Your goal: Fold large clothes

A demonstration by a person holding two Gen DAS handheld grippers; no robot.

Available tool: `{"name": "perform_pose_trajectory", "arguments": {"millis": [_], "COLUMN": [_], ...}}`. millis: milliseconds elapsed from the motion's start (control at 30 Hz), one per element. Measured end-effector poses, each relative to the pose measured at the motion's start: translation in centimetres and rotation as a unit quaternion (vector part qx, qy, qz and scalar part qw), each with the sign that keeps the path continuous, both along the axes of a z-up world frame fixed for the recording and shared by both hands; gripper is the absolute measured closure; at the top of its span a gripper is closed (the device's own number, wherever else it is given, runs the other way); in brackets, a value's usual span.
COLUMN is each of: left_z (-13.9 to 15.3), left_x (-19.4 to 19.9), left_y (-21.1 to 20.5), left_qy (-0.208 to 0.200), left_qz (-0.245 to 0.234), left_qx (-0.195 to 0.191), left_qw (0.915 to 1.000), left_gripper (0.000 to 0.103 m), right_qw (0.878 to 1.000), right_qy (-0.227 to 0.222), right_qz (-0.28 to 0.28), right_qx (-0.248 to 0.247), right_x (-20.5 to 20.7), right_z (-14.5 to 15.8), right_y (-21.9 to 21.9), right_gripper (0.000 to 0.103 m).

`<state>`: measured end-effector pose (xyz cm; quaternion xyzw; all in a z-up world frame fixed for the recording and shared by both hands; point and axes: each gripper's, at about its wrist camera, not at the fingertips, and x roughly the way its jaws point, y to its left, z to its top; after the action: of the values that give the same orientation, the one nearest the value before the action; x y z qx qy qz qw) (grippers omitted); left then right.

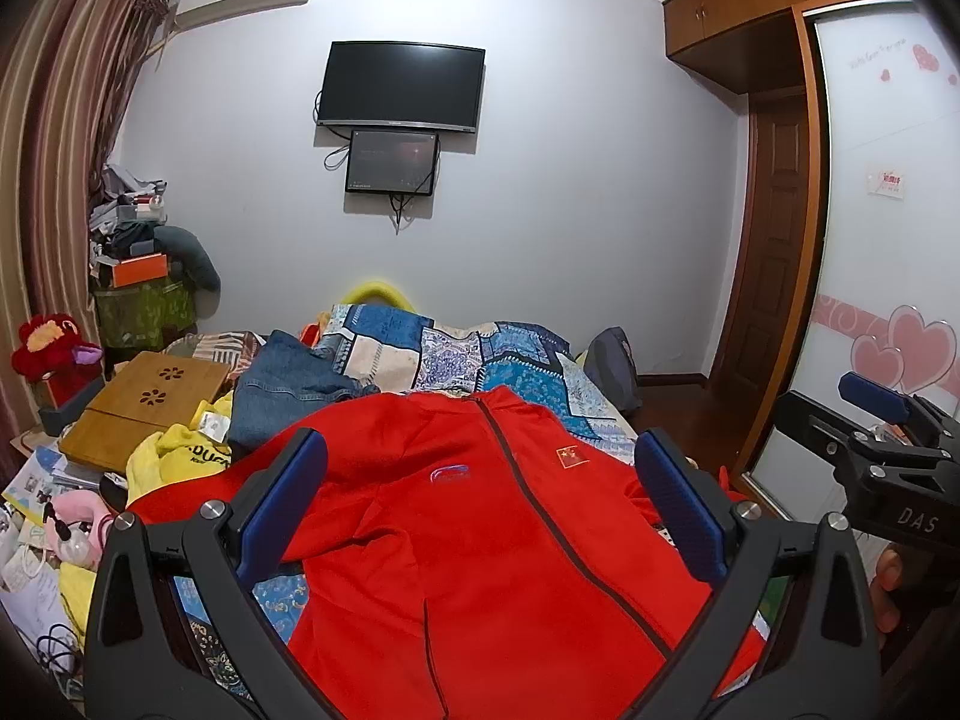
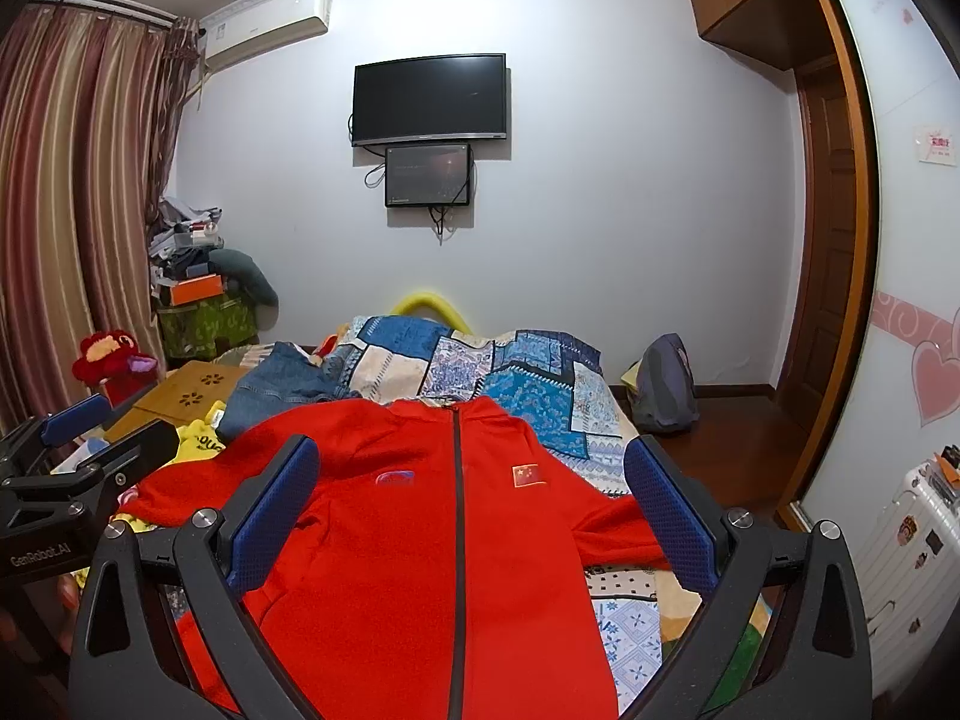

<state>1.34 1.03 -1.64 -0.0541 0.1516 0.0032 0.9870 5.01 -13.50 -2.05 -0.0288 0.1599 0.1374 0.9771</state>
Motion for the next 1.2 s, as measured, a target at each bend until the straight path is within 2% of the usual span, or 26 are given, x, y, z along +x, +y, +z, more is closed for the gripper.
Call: {"name": "perform_pose_trajectory", "arguments": {"millis": [833, 1200], "left_z": [-0.3, -1.0], "left_x": [0.0, 1.9], "left_y": [0.3, 2.2], "left_qy": [0.000, 0.014], "left_qz": [0.003, 0.016], "left_qx": [0.002, 0.006], "left_qw": [1.0000, 0.9998], "left_gripper": [0.000, 0.000], "right_qw": [1.000, 1.000], "right_qy": [0.005, 0.007], "right_qz": [0.000, -0.003], "right_qx": [-0.002, -0.014], "right_x": [-0.2, 2.4], "right_z": [-0.3, -0.3], "right_y": [0.3, 1.3], "right_gripper": [0.002, 0.002]}}
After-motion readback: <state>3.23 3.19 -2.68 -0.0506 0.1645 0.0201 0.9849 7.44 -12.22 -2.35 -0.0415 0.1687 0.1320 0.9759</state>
